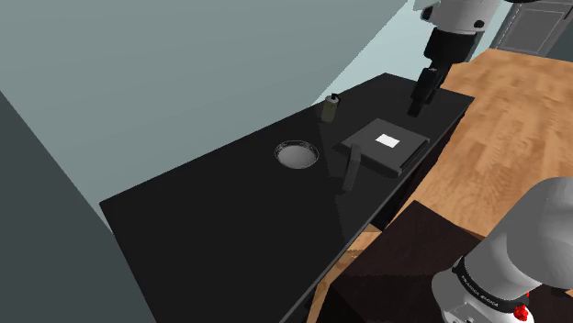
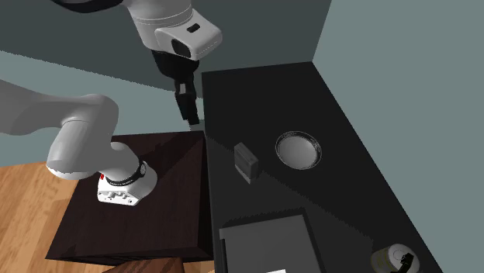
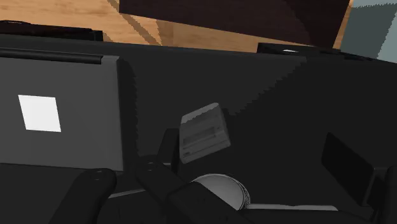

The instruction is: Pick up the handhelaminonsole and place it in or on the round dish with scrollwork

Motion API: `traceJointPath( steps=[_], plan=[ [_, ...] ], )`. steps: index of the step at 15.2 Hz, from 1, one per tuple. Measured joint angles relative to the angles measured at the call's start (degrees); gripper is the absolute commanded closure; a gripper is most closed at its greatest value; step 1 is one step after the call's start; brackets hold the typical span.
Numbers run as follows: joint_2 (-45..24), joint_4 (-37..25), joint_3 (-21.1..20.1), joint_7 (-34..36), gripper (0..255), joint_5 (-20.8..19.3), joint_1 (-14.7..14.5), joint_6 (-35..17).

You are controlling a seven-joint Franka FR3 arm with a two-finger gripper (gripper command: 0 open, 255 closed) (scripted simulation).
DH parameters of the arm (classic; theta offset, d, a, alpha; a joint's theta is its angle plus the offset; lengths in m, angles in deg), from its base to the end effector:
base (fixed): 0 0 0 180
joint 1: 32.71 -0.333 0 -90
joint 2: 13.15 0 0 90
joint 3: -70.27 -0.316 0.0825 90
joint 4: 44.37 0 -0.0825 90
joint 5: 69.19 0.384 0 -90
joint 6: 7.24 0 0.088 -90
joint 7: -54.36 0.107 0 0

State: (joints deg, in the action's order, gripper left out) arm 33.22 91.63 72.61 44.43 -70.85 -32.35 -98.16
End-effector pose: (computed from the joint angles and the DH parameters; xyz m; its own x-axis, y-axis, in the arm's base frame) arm 0.3016 -0.0211 0.5905 0.9902 0.1382 0.0219 0.1382 -0.9904 0.0032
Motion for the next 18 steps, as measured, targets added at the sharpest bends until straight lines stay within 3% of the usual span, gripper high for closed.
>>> traceJointPath(
  steps=[3, 8, 18],
  plan=[
    [-0.8, 1.5, -1.0, 2.8, 0, 0.6, 0.7, -2.1],
    [-5.6, 6.4, -4.8, 14.1, 0, 2.9, 3.2, -11.2],
    [-22.1, 9.9, -11.2, 36.5, 0, 5.2, 8.5, -30.2]
  ],
)
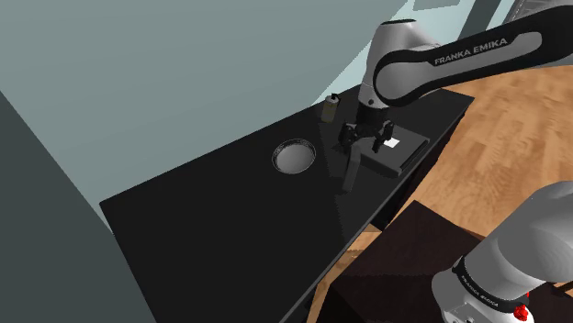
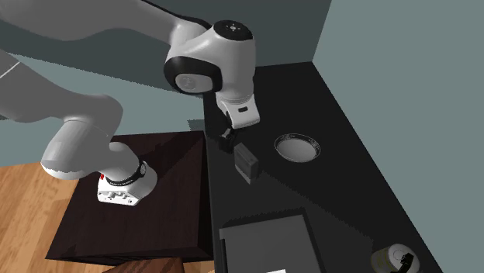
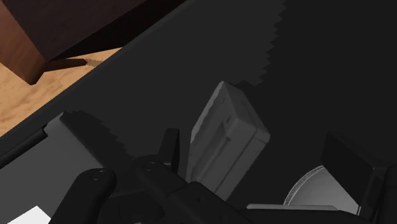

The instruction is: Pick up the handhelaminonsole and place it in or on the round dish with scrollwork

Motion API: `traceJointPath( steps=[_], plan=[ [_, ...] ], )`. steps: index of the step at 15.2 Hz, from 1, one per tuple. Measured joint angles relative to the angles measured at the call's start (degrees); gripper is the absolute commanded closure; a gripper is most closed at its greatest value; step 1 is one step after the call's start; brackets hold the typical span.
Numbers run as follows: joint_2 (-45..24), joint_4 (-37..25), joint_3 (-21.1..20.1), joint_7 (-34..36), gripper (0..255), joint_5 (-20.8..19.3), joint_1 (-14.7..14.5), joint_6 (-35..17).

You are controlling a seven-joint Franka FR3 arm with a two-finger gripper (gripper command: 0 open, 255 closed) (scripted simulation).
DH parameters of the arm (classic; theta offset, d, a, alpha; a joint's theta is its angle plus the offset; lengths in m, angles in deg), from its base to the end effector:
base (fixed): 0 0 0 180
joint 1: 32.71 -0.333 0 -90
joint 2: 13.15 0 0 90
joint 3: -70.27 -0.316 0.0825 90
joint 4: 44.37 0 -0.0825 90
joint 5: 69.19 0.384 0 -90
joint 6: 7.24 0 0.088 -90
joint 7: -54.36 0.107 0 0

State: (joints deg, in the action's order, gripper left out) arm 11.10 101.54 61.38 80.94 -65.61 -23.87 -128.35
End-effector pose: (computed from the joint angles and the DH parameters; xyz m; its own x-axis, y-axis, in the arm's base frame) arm 0.4030 0.0029 0.4137 0.8729 -0.4879 -0.0068 -0.4877 -0.8729 0.0151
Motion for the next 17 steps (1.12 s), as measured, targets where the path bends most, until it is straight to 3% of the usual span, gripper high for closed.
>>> traceJointPath(
  steps=[8, 14, 15, 17],
  plan=[
    [-4.3, 3.1, -0.8, 1.9, 0, -0.1, 0.3, -7.4],
    [-4.8, 3.3, -0.9, 1.9, 0, -0.1, 0.3, -8.1],
    [-4.8, 3.3, -0.9, 1.9, 255, -0.1, 0.3, -8.1],
    [-4.8, 3.3, -0.9, 1.9, 255, -0.1, 0.3, -8.1]
  ],
)
